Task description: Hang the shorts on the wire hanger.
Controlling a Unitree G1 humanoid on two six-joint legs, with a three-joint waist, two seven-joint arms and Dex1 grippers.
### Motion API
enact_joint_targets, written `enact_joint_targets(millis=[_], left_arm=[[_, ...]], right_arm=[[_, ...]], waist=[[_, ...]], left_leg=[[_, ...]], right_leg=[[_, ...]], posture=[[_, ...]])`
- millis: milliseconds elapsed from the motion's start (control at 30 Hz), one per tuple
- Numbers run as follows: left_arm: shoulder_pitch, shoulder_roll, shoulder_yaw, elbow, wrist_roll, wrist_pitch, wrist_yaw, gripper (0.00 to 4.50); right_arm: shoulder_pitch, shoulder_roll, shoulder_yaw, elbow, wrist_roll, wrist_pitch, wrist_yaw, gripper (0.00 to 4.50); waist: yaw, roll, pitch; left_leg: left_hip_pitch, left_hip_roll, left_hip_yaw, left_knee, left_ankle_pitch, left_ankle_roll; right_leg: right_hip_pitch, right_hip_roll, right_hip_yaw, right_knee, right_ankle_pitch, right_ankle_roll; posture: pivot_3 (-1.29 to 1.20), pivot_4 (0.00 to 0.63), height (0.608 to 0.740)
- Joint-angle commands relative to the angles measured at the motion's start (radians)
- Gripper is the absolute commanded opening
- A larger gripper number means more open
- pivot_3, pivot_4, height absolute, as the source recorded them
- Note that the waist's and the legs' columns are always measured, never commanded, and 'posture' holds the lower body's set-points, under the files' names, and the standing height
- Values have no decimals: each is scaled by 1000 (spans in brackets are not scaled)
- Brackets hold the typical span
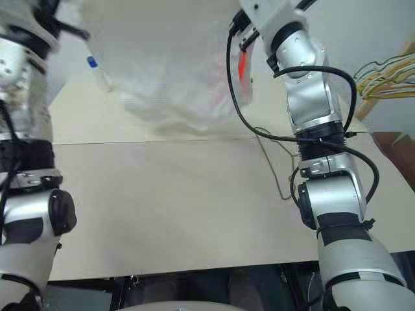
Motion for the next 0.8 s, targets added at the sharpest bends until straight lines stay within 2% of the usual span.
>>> enact_joint_targets(millis=[33,100,200,233,367,467,500,567,633,800], left_arm=[[124,66,76,-161,-148,31,-153,0],[222,96,88,-237,-215,59,-245,0],[389,150,113,-344,-337,127,-399,0],[466,174,128,-390,-377,155,-457,0],[762,278,176,-531,-462,238,-647,0],[969,355,190,-592,-430,251,-759,0],[1035,375,190,-607,-410,239,-793,0],[1196,411,182,-635,-321,185,-853,0],[1314,430,185,-663,-254,148,-876,0],[1513,432,236,-771,-242,152,-941,0]], right_arm=[[102,-38,-21,-159,34,-12,94,58],[183,-51,-3,-244,54,-17,167,58],[301,-84,39,-324,52,-83,265,58],[351,-106,62,-350,56,-121,317,58],[515,-202,152,-417,57,-234,506,58],[612,-278,213,-451,39,-287,629,58],[637,-307,231,-466,38,-312,671,58],[708,-377,259,-534,72,-312,790,58],[759,-433,264,-606,107,-298,880,58],[816,-502,236,-729,174,-220,995,58]], waist=[[-28,0,0],[-49,0,0],[-66,0,0],[-69,1,0],[-73,2,5],[-56,4,10],[-50,5,12],[-31,6,13],[-13,7,13],[27,5,14]], left_leg=[[0,-4,0,-4,0,0],[0,-5,-4,-2,-2,3],[0,-5,-6,3,-3,6],[1,-4,-6,6,-6,12],[16,-4,-6,6,-8,16],[38,-2,-1,4,-9,18],[48,-1,1,2,-9,19],[60,-1,3,-1,-9,19],[63,-1,3,-5,-10,20],[56,2,4,-7,-11,21]], right_leg=[[0,-3,0,-3,0,1],[1,-5,1,-5,2,5],[11,-4,1,-22,3,13],[14,-3,1,-21,3,13],[26,-2,1,-21,2,13],[50,1,0,-26,0,12],[60,1,0,-27,-7,16],[70,0,0,-29,-12,15],[72,-1,1,-31,-13,16],[65,1,0,-32,-9,8]], posture=[[-6,0,740],[1,0,740],[9,0,740],[9,0,740],[18,0,740],[25,0,740],[25,0,740],[34,0,740],[42,0,740],[39,0,740]])
